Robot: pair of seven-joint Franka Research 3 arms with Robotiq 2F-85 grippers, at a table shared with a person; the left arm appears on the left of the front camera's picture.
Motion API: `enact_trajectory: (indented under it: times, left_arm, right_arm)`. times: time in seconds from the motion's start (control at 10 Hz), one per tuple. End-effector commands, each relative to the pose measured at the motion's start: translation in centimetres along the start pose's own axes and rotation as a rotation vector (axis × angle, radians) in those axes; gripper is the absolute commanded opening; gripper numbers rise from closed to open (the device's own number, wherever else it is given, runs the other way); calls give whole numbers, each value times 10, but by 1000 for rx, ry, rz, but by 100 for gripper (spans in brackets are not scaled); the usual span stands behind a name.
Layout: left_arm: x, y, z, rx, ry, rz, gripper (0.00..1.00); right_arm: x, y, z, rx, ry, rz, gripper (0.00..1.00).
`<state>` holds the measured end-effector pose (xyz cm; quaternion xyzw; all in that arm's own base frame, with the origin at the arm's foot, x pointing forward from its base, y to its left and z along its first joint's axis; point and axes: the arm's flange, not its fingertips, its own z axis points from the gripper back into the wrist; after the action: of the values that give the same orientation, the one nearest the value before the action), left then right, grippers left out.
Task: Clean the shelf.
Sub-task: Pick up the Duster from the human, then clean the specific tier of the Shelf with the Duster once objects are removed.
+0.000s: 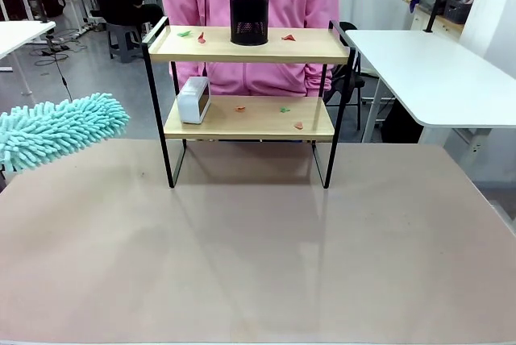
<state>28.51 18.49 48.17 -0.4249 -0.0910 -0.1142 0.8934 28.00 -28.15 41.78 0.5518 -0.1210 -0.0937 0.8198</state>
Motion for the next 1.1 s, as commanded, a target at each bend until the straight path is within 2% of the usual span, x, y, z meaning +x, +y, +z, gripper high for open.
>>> enact_trajectory:
  times: [0.0, 1.0]
  left_arm:
    - [-4, -2, 10, -22, -9, 25, 0]
    - [-4, -2, 10, -22, -9, 25, 0]
  right_arm:
    - [-1, 1, 2, 2, 7, 30, 100]
    - [-1, 1, 2, 2, 7, 30, 100]
